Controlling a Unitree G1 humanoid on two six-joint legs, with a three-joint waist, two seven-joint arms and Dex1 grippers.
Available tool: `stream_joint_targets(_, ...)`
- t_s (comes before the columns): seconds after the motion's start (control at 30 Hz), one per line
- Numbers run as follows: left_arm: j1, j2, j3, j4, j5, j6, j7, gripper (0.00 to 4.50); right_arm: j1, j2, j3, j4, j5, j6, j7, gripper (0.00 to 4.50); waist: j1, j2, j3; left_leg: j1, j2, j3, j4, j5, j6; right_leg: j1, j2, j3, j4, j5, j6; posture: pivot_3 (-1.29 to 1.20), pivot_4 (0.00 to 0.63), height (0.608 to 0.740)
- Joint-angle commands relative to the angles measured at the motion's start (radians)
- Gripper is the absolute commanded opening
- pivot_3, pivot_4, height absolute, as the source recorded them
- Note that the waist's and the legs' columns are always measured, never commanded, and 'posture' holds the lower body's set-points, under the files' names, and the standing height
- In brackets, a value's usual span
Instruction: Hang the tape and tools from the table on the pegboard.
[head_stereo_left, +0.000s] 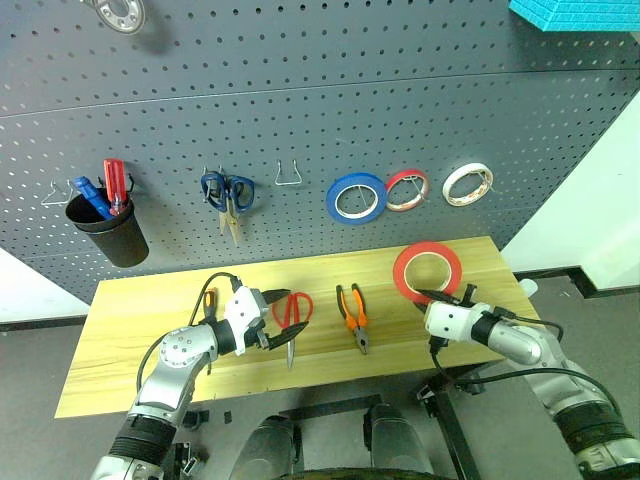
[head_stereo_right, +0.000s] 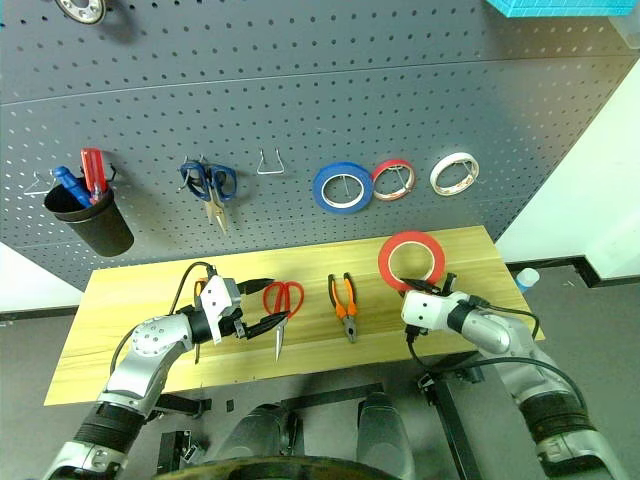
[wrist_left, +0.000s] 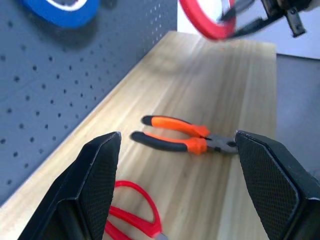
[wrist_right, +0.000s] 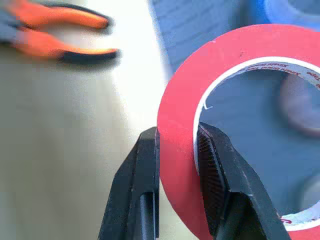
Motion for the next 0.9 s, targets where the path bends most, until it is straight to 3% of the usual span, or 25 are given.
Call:
stream_joint_targets(0.03,-0.016,-0.006,0.018,-0.001,-0.026,-0.043,-0.008,3.80,-0.033,-0.024,-0.026,-0.061,-0.147,-0.044,-0.233,0.70,-0.002,0.000,0.000,0.000,0.000,0.000,0.000,0.000,0.000,0.000,0.000,0.000,0.000,0.000,0.000,-0.05,0.081,0.738)
stream_joint_targets(0.2,-0.048,-0.017,0.021,0.020,-0.034,-0.051,-0.007,3.80,-0.169,-0.041,-0.004,-0.009,-0.188,-0.062,-0.302,0.70,-0.006,0.000,0.000,0.000,0.000,0.002,0.001,0.000,0.000,0.001,0.000,0.002,0.000,-0.001,-0.004,-0.05,0.079,0.738)
stream_joint_targets(0.53,-0.055,-0.030,0.017,0.034,-0.033,-0.061,0.010,3.80,-0.429,0.010,0.117,0.363,-0.040,-0.109,-0.065,0.70,-0.007,-0.001,-0.001,0.000,0.000,0.002,0.000,0.000,0.000,0.002,0.000,0.002,-0.003,0.001,-0.002,-0.04,0.070,0.738)
stream_joint_targets(0.67,-0.041,-0.028,0.018,0.020,-0.033,-0.059,0.016,3.80,-0.465,0.013,0.134,0.434,-0.026,-0.136,-0.058,0.70,-0.007,-0.001,-0.001,0.001,0.000,0.002,-0.001,0.000,0.000,0.001,0.000,0.002,-0.002,0.001,-0.002,-0.03,0.073,0.738)
stream_joint_targets(0.9,-0.023,-0.021,0.022,0.006,-0.038,-0.053,0.020,3.80,-0.452,-0.018,0.128,0.392,-0.031,-0.189,-0.101,2.99,-0.007,-0.001,-0.001,0.001,0.000,0.002,0.000,0.000,0.000,0.001,0.000,0.002,-0.001,0.001,-0.002,-0.04,0.082,0.738)
